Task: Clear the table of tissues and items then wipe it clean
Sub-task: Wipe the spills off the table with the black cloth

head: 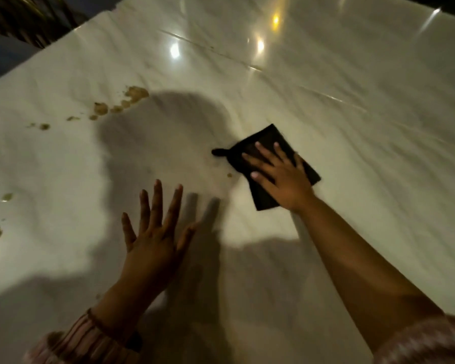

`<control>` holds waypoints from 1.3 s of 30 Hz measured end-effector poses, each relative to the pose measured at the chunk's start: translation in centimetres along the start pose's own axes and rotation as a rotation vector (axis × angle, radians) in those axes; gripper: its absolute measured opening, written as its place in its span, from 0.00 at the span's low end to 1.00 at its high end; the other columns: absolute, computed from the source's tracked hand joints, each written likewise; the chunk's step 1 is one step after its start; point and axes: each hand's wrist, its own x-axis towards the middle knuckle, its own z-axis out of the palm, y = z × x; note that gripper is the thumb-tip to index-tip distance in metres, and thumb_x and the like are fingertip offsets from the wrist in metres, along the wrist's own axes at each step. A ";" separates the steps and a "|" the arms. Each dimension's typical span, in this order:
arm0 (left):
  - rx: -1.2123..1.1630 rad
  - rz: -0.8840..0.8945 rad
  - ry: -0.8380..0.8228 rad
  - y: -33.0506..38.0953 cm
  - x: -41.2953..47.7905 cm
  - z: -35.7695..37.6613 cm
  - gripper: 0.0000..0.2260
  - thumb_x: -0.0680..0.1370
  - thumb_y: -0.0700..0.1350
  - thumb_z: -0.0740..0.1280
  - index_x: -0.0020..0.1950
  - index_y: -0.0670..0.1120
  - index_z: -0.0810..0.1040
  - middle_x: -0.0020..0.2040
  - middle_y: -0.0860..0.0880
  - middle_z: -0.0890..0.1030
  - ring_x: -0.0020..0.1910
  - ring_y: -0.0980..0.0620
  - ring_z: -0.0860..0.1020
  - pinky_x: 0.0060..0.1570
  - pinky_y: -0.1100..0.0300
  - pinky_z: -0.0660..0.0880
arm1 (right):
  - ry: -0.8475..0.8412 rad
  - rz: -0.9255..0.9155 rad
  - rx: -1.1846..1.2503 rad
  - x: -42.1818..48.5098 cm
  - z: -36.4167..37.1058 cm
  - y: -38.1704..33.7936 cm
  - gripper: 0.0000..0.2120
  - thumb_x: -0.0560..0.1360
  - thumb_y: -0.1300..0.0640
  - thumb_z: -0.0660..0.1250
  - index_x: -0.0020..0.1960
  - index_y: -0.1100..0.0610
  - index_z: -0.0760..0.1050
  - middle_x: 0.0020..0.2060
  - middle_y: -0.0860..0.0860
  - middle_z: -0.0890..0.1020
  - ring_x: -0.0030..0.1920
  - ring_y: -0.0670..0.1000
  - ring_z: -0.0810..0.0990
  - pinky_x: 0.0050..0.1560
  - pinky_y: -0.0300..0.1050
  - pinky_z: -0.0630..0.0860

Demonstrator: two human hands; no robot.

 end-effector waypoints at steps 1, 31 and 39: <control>0.009 -0.023 0.009 -0.6 -0.6 -0.3 0.28 0.69 0.70 0.33 0.66 0.69 0.25 0.69 0.62 0.23 0.68 0.59 0.23 0.64 0.53 0.21 | 0.026 0.055 -0.004 0.3 -0.2 1.3 0.25 0.75 0.34 0.44 0.72 0.32 0.51 0.76 0.40 0.52 0.77 0.53 0.47 0.71 0.65 0.46; -0.033 -0.205 -0.091 -5.5 -15.6 1.0 0.34 0.64 0.71 0.30 0.68 0.63 0.28 0.69 0.57 0.23 0.69 0.52 0.24 0.61 0.49 0.21 | -0.072 -0.553 -0.030 -13.8 4.2 -13.3 0.25 0.77 0.35 0.40 0.72 0.36 0.55 0.75 0.43 0.58 0.76 0.56 0.51 0.70 0.64 0.45; 0.001 -0.250 -0.124 -2.1 -22.7 4.8 0.32 0.66 0.70 0.32 0.67 0.63 0.26 0.69 0.56 0.24 0.70 0.50 0.25 0.66 0.47 0.27 | -0.004 0.243 0.079 -15.5 2.4 -5.6 0.23 0.79 0.38 0.49 0.73 0.34 0.50 0.77 0.44 0.49 0.77 0.56 0.44 0.72 0.66 0.44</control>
